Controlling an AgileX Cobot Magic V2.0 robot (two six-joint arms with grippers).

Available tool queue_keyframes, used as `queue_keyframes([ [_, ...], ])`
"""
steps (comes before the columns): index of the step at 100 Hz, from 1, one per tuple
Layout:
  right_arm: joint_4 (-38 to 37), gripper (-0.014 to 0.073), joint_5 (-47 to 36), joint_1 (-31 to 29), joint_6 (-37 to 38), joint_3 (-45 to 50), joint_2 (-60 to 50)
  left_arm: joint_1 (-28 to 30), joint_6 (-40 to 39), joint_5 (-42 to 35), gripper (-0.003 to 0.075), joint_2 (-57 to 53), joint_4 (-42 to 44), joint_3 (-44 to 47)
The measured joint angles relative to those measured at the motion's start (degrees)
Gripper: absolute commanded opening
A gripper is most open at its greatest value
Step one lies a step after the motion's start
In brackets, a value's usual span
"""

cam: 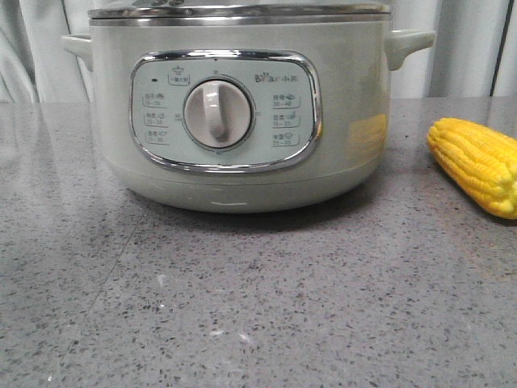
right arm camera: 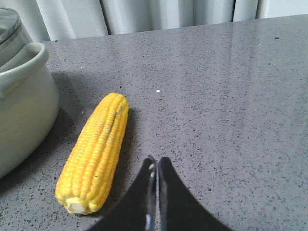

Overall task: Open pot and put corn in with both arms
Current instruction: 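Lift the glass lid off the pot with the left gripper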

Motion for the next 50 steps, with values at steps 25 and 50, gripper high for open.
queue_keyframes([
  [25,0.00,-0.0064,-0.20,0.00,0.00,0.00,0.00,0.00,0.00,2.42,-0.0020,0.00,-0.22,-2.03],
  [50,0.00,-0.0064,-0.20,0.00,-0.12,0.00,0.00,0.19,0.00,6.44,-0.0020,-2.19,-0.50,-4.75],
])
